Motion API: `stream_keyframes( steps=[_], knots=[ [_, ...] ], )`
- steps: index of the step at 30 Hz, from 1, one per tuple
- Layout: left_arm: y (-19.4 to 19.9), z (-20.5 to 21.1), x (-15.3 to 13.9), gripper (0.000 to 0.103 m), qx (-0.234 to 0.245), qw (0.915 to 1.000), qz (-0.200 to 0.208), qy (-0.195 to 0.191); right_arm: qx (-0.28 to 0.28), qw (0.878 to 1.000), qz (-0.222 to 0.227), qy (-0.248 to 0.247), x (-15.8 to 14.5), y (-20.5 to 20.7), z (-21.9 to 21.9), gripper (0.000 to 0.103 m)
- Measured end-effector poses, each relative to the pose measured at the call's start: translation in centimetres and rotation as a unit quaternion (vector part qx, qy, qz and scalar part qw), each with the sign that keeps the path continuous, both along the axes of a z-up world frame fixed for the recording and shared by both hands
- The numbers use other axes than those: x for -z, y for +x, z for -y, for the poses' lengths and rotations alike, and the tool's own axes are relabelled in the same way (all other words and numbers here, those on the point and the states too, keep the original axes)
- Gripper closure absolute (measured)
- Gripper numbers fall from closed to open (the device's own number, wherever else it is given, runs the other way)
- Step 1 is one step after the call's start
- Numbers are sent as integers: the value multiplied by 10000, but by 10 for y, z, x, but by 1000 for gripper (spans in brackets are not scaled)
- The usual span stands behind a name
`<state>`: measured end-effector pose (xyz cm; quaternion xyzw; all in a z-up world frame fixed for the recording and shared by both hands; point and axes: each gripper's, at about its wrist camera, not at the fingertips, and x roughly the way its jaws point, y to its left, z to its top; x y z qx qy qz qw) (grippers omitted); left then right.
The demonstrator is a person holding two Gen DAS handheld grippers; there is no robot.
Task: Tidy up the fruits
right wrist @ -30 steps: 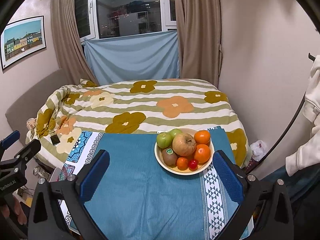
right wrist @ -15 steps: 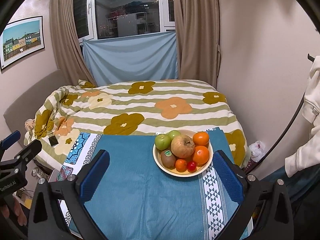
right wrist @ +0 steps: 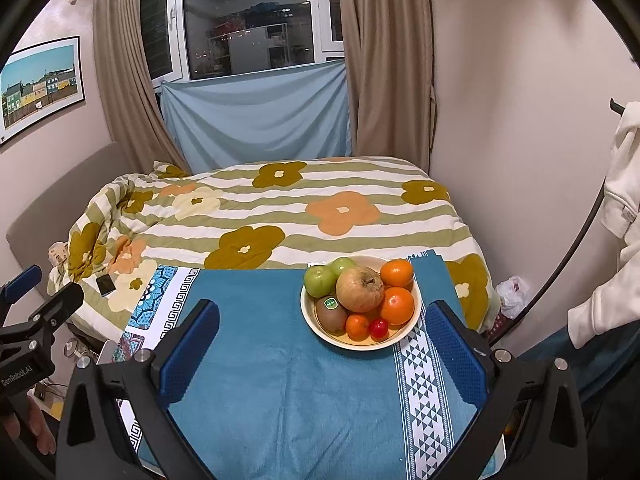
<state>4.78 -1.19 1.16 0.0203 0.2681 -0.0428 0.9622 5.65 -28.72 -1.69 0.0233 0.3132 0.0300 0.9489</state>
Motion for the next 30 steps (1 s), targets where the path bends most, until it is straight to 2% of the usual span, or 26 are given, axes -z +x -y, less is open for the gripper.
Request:
stream_keyframes(
  steps=[30],
  knots=[
    [0,3,5,0,8,9999,-88,-68,-28,10000,-33,16,10,-3,5,0]
  ],
)
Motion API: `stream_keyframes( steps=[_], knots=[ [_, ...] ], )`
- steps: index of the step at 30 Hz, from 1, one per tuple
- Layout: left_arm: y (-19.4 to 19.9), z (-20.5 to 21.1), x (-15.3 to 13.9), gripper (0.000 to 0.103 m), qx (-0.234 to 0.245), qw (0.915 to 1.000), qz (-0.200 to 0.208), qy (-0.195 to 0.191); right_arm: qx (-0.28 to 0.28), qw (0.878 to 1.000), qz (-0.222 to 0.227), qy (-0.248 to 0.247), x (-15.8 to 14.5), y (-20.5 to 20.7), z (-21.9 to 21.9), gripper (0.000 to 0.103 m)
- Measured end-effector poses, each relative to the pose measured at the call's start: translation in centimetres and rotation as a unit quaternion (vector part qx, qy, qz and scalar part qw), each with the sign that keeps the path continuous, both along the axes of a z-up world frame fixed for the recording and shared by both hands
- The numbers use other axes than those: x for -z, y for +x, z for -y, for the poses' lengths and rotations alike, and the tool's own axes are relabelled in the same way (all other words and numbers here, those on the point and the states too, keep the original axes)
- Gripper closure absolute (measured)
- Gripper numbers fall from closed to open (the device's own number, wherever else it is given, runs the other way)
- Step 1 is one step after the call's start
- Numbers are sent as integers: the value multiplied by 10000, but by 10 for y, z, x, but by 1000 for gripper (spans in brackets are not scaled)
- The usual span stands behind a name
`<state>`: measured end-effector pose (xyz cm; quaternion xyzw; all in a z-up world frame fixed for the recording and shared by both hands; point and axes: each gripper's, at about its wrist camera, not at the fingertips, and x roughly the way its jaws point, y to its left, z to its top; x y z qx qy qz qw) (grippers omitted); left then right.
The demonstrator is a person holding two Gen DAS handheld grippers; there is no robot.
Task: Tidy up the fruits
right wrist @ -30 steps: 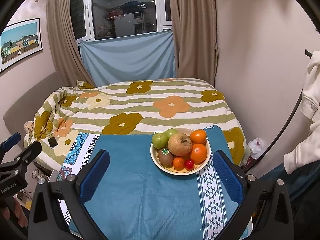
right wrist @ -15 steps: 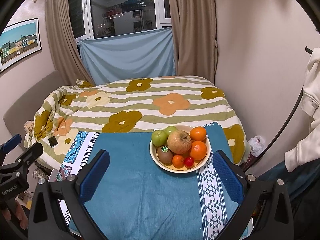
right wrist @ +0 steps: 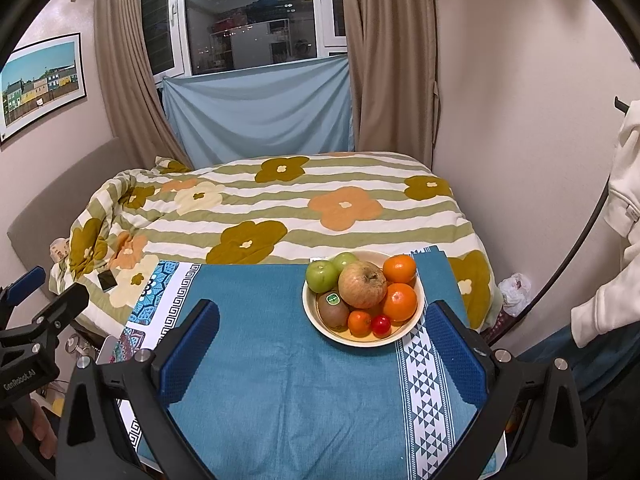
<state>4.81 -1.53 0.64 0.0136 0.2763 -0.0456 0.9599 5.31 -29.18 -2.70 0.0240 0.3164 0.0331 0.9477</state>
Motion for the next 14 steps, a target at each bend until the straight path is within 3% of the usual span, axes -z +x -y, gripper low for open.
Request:
stream_keyframes(
  steps=[14],
  knots=[
    [4,0,5,0,-33,10000,-59,35,-47,10000,-40,7,1,-6,-19,0]
  ],
)
